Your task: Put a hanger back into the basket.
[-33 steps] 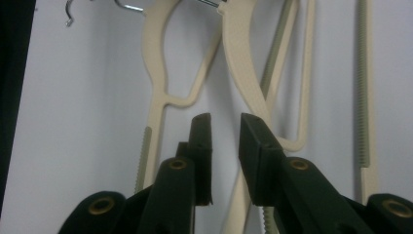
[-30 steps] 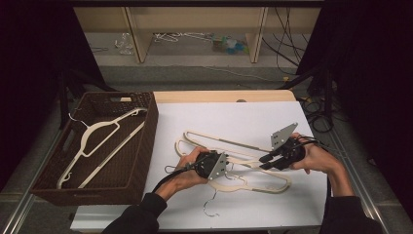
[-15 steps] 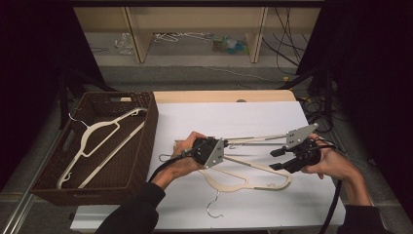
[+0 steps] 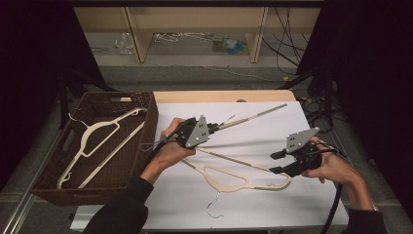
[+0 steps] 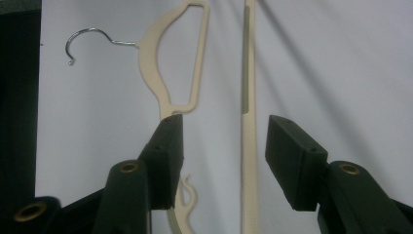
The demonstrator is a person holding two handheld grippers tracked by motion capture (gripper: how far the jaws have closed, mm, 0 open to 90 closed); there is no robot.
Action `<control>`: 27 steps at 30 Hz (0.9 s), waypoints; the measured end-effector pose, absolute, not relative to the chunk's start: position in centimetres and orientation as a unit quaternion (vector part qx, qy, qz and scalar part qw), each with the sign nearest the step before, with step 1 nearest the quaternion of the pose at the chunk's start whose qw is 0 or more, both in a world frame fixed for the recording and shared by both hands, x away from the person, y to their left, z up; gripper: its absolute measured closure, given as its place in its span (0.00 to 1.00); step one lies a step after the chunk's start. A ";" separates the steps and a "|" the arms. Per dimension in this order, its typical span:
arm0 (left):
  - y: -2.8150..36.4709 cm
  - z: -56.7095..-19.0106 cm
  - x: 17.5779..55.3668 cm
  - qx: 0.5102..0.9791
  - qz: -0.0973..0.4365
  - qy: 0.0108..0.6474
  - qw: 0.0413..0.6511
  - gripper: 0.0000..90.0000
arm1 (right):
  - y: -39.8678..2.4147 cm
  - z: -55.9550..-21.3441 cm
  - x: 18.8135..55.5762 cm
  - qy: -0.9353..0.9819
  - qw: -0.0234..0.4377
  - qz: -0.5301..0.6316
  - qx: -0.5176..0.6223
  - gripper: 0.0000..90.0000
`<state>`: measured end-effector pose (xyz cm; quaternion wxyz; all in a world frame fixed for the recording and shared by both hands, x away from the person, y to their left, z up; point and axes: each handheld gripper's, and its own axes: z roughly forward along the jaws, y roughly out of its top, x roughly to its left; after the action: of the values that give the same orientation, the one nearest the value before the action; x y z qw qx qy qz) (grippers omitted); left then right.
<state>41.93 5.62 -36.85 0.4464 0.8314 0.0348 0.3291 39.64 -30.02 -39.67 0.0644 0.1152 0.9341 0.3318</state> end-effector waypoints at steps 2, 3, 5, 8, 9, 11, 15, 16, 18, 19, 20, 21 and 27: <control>6.4 -35.9 41.9 0.829 0.320 0.058 0.455 0.95 | -29.8 -39.7 39.5 0.933 0.068 0.335 0.115 0.51; 6.7 -35.6 41.8 0.827 0.317 0.066 0.459 0.95 | -29.6 -39.7 39.3 0.931 0.071 0.337 0.120 0.50; 7.3 -34.9 41.6 0.823 0.301 0.091 0.474 0.95 | -29.3 -39.8 39.1 0.930 0.075 0.337 0.125 0.46; 8.3 -33.9 41.0 0.819 0.275 0.118 0.490 0.95 | -28.9 -39.8 39.0 0.930 0.080 0.335 0.125 0.43; 8.9 -33.3 40.6 0.817 0.264 0.126 0.498 0.95 | -28.6 -39.9 38.8 0.932 0.080 0.333 0.122 0.41; 9.2 -33.1 40.4 0.813 0.256 0.134 0.505 0.95 | -28.4 -40.0 38.8 0.932 0.083 0.332 0.120 0.39; 10.7 -31.7 39.3 0.822 0.230 0.154 0.498 0.95 | -27.7 -40.6 38.6 0.936 0.078 0.321 0.120 0.38; 10.9 -31.5 39.2 0.823 0.225 0.158 0.497 0.95 | -27.6 -40.8 38.5 0.937 0.078 0.319 0.119 0.38; 11.5 -31.0 38.9 0.825 0.213 0.170 0.496 0.95 | -27.4 -40.9 38.4 0.939 0.072 0.316 0.117 0.38; 11.5 -31.0 38.9 0.825 0.213 0.170 0.496 0.95 | -27.4 -40.9 38.4 0.939 0.072 0.316 0.117 0.38; 11.9 -30.5 38.8 0.825 0.207 0.186 0.492 0.95 | -27.4 -41.0 38.4 0.939 0.070 0.315 0.115 0.38; 12.2 -30.3 38.7 0.822 0.197 0.202 0.494 0.95 | -27.3 -41.0 38.3 0.940 0.069 0.313 0.118 0.39; 14.1 -28.4 38.4 0.810 0.172 0.239 0.508 0.95 | -27.3 -41.3 38.3 0.942 0.065 0.309 0.114 0.40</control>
<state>38.38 14.13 -28.44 0.5077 0.8096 0.2393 0.1716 38.27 -27.25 -41.31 0.0646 0.1138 0.9419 0.3094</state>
